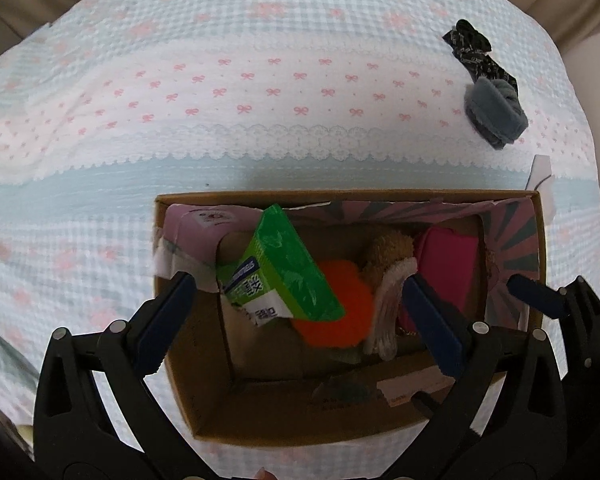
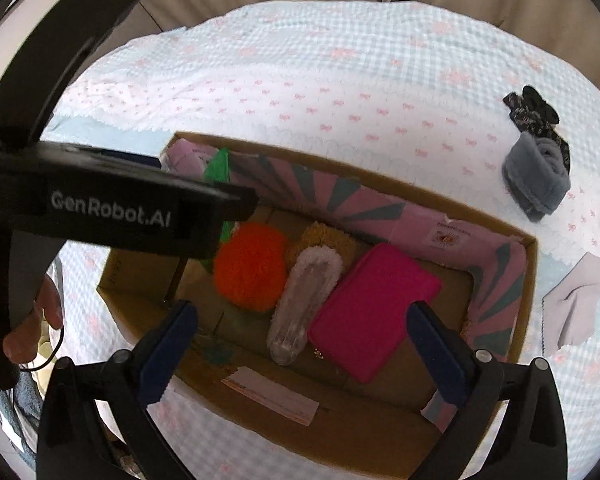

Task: Organize soft objects
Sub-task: 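Open both tools to release the wipe pack and plush into the box, then move both tools toward the grey sock bundle and white cloth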

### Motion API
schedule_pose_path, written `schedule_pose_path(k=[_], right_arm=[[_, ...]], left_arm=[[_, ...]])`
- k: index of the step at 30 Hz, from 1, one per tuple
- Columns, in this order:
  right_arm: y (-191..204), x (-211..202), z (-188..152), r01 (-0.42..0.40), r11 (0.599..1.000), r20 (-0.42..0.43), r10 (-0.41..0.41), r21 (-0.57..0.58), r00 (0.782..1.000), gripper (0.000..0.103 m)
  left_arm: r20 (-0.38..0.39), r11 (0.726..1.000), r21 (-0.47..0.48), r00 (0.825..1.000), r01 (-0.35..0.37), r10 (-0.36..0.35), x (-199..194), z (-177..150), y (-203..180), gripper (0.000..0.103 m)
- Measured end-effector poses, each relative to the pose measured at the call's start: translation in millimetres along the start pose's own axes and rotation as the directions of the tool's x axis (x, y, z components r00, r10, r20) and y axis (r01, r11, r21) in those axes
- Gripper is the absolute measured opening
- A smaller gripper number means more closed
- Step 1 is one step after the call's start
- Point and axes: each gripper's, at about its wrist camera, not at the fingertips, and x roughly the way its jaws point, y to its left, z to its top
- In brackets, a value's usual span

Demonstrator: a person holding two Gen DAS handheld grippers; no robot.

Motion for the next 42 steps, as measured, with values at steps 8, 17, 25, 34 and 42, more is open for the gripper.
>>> schedule_pose_path(k=[8, 17, 25, 34, 42], right_arm=[[12.0, -35.2, -2.4, 0.029, 0.999, 0.072, -0.027, -0.024, 0.997, 0.103], [32.7, -80.6, -3.0, 0.079, 0.996, 0.153, -0.071, -0.045, 0.986, 0.103], [43.8, -132.5, -12.2, 0.131, 0.991, 0.251, -0.127, 0.004, 0.959, 0.103], [41.2, -205.5, -32.4, 0.194, 0.974, 0.412, -0.226, 0.120, 0.883, 0.103], [25.2, -285.5, -57.8, 0.274, 0.941, 0.523, -0.339, 0.200, 0.782, 0.103]], left_arm=[[0.070, 1.000, -0.005, 0.997, -0.013, 0.014, -42.7, -14.5, 6.0, 0.103], [0.166, 0.999, -0.029, 0.986, -0.024, 0.028, -98.0, -42.3, 15.1, 0.103], [0.292, 0.998, -0.050, 0.954, -0.047, 0.059, -158.7, -77.2, 19.1, 0.103], [0.428, 0.998, -0.050, 0.902, -0.035, 0.053, -218.3, -114.1, 4.7, 0.103], [0.515, 0.999, -0.029, 0.857, 0.018, 0.000, -265.2, -142.8, -30.6, 0.103]])
